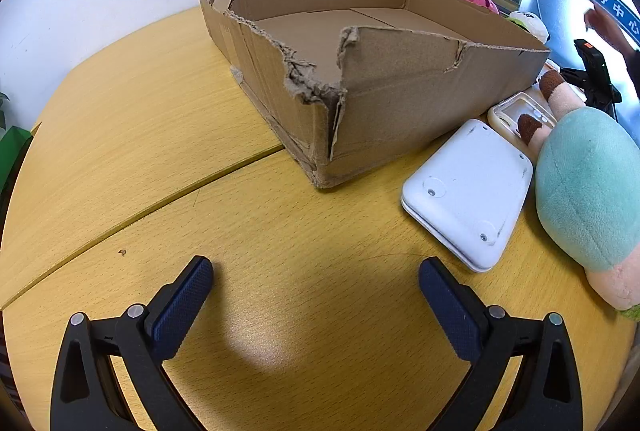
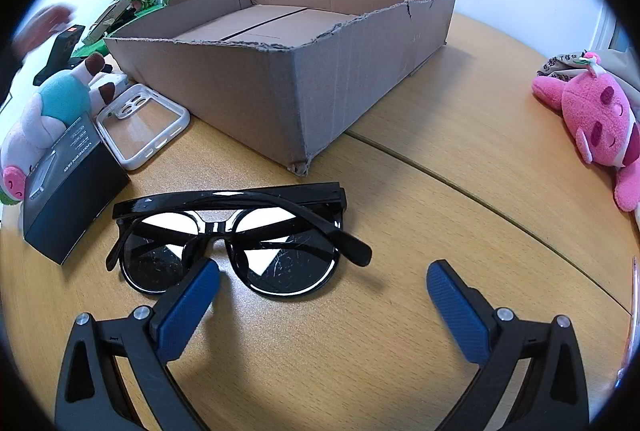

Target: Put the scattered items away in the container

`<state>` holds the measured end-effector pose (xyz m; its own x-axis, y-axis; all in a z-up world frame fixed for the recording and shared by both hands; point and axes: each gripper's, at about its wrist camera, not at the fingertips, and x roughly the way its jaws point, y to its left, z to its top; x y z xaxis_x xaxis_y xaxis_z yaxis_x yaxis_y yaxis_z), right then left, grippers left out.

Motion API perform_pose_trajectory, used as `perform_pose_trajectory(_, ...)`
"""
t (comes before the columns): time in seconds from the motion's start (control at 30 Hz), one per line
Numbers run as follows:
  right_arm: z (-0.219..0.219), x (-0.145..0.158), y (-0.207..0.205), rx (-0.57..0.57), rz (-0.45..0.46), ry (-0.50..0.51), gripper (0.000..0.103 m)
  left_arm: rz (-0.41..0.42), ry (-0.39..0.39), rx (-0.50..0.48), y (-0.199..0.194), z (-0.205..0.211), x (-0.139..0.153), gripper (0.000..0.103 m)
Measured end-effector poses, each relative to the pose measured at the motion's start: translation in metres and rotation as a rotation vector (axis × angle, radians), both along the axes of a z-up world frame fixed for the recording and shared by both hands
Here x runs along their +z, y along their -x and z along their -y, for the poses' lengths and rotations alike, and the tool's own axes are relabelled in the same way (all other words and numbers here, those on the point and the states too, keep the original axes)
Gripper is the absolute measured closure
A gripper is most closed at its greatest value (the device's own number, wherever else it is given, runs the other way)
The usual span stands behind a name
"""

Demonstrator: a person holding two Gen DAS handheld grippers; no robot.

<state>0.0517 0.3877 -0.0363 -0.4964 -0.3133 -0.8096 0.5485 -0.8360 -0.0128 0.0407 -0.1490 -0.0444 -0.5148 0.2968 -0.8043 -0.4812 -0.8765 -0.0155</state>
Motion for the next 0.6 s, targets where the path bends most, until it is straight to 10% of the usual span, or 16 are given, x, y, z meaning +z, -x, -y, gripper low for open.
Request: perform_pose_trajectory(0.6,0.0033,0.0015,0.0013,-0.033,-0.001,-0.002,0.000,-0.001,0.003,0.023,0.0004,-0.0027,0.0007,0.000)
